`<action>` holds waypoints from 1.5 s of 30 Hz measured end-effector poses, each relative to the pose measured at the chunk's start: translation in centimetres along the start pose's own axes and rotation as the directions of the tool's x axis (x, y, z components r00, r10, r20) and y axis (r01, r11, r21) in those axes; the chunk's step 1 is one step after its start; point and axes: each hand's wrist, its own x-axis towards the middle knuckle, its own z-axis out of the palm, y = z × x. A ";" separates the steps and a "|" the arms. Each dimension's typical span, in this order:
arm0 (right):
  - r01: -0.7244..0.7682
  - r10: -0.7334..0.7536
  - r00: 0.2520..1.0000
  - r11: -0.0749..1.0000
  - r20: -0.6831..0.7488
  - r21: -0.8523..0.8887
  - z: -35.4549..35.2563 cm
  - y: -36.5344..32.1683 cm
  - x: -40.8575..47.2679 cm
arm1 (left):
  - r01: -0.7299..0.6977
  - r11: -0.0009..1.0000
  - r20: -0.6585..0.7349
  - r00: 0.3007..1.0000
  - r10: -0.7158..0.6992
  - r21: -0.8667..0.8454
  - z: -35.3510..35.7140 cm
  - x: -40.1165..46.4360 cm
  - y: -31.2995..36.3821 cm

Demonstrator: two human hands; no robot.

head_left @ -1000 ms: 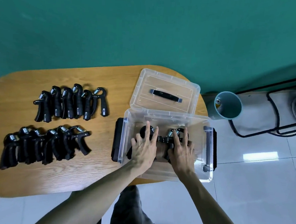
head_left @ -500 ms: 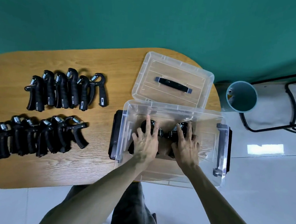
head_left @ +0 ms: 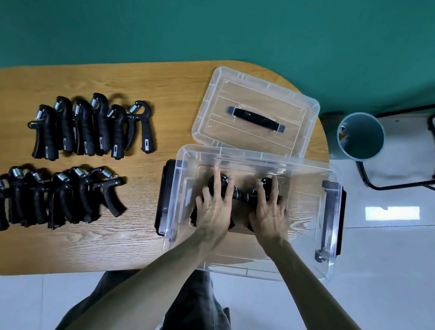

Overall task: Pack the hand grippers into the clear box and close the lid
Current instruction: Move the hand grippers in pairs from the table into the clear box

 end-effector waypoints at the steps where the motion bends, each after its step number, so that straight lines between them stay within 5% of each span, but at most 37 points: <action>1: -0.008 0.008 1.000 1.000 0.006 0.000 0.0 0.0 0.0 | -0.002 1.000 -0.005 1.000 0.002 -0.001 0.1 0.0 0.0; 30: 0.003 -0.006 0.994 0.999 -0.107 -0.033 1.1 0.3 0.7 | -0.014 0.988 0.087 0.996 0.028 -0.157 -2.2 -0.2 -0.4; 38: 0.049 -0.069 0.953 0.996 -0.295 -0.076 -4.2 -2.8 -3.1 | -0.264 0.964 -0.068 0.963 0.262 -0.025 -6.9 -2.0 -2.0; 45: 0.075 -0.128 0.929 0.984 -0.347 -0.162 -8.3 -6.9 -5.3 | -0.341 0.935 -0.242 0.904 0.354 0.093 -10.4 -3.4 -6.6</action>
